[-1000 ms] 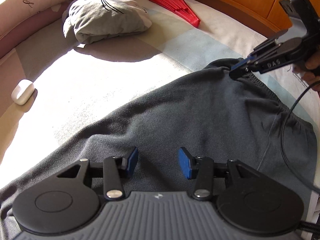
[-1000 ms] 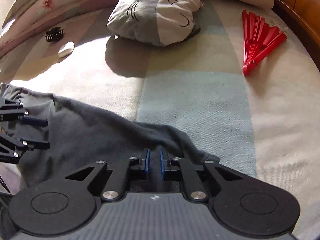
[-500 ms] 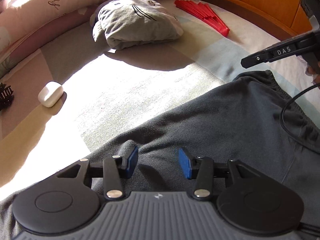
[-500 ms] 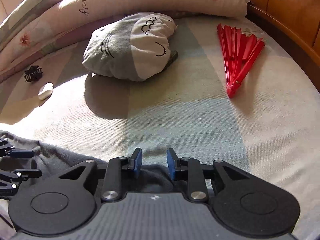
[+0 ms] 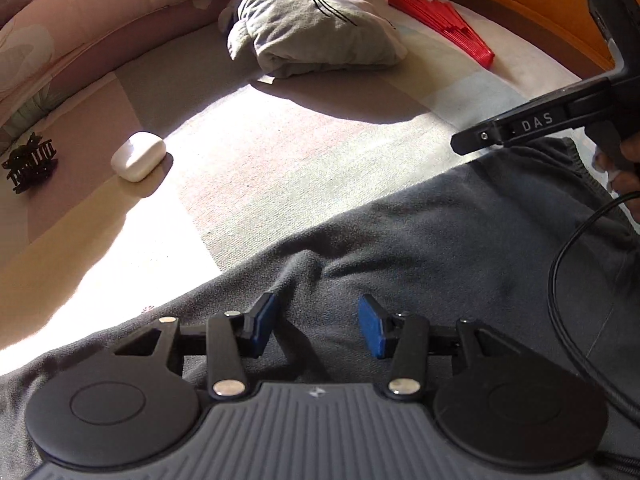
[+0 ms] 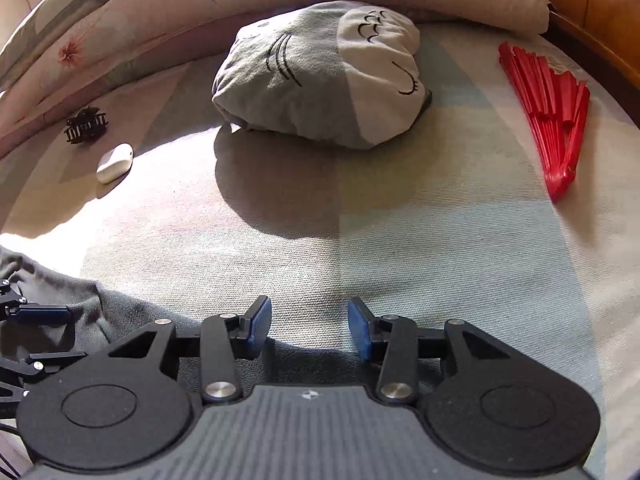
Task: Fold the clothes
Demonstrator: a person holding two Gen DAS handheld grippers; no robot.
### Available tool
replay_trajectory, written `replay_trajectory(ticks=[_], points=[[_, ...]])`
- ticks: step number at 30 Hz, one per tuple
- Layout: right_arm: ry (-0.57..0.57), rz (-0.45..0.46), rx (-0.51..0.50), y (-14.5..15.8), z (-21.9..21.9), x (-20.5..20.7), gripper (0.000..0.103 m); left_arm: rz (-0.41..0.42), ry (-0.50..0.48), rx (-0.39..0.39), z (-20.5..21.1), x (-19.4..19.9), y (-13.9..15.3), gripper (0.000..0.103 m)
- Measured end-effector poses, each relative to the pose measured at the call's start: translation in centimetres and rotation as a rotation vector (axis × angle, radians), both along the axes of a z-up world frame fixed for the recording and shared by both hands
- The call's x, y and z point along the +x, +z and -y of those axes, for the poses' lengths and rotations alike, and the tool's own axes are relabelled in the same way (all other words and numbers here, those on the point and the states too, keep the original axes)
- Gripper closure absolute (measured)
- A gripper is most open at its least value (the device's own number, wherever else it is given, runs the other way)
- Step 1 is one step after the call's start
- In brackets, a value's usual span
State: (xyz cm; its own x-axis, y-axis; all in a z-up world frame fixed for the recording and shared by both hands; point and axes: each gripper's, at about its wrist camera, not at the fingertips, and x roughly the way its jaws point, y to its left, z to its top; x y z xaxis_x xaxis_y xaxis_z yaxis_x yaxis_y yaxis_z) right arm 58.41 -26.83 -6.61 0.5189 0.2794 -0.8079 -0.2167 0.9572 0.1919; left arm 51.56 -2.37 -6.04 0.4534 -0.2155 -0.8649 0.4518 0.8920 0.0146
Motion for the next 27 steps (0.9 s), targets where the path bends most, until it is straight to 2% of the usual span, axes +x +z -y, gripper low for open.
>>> replay_trajectory(ticks=[3, 8, 10, 12, 13, 17, 20, 23, 27], points=[[-0.004, 0.019, -0.004, 1.7, 1.1, -2.9, 0.052, 0.006, -0.017, -0.025, -0.3, -0.5, 0.6, 0.055], [0.058, -0.054, -0.065, -0.3, 0.0, -5.9, 0.051, -0.034, -0.053, 0.017, 0.0, -1.2, -1.7, 0.053], [0.076, -0.056, -0.115, -1.7, -1.1, -5.7, 0.05, -0.015, -0.052, 0.008, -0.2, -0.8, -2.0, 0.048], [0.082, -0.006, -0.143, -2.1, -2.1, -4.9, 0.037, -0.001, -0.053, 0.019, -0.2, 0.2, -1.9, 0.046], [0.071, 0.001, -0.143, -2.1, -2.3, -4.1, 0.036, 0.005, -0.053, 0.025, -0.2, 0.7, -1.8, 0.046], [0.032, 0.012, -0.129, -1.2, -2.4, -2.1, 0.035, 0.034, -0.004, 0.049, -0.5, 2.6, -0.6, 0.049], [0.04, 0.021, -0.129, 0.5, -1.8, -3.1, 0.035, 0.047, 0.011, -0.002, -1.3, 2.4, 1.1, 0.049], [0.08, 0.031, -0.153, 1.5, -1.4, -6.6, 0.033, 0.052, -0.021, -0.023, -1.8, 0.5, 1.6, 0.049], [0.14, -0.002, -0.185, 0.4, -1.3, -12.1, 0.031, 0.026, -0.1, -0.023, -1.7, -3.5, 0.1, 0.047]])
